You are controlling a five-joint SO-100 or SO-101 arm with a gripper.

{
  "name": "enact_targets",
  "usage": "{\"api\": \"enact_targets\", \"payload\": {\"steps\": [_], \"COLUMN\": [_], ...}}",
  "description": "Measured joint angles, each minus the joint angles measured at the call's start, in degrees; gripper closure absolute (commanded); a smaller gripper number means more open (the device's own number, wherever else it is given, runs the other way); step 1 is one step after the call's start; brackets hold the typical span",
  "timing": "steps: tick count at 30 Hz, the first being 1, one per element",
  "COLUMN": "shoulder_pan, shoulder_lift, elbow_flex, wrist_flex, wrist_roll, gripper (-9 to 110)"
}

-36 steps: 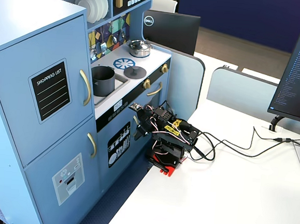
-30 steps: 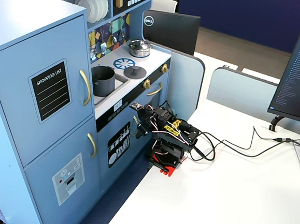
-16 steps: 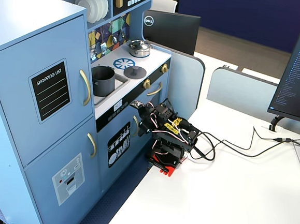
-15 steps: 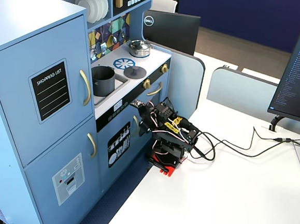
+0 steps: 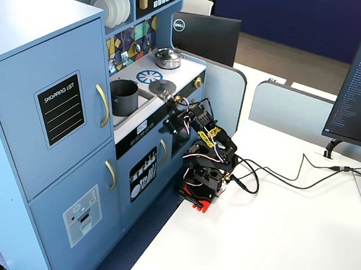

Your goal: Pick up the lid from the counter and put it on the gray recipient

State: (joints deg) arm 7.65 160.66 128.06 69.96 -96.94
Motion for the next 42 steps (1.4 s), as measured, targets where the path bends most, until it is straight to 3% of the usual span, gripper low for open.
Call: {"api": "enact_targets", "payload": {"steps": [9,20,23,27,29,42], "shoulder_pan": [13.27,22.50,23.20,24.70,25.49,26.63], "shoulder_lift": [-1.85,-9.32,-11.60,-14.15,-15.03,-22.32], "elbow_flex": [1.32,17.58,18.81,19.07,19.07,17.67], "wrist_flex": [-35.68,-74.79,-79.45,-82.97,-83.67,-81.74], "wrist_roll": [-0.09,1.41,1.41,2.90,4.48,7.29], "gripper": [102,102,95,76,71,72]}}
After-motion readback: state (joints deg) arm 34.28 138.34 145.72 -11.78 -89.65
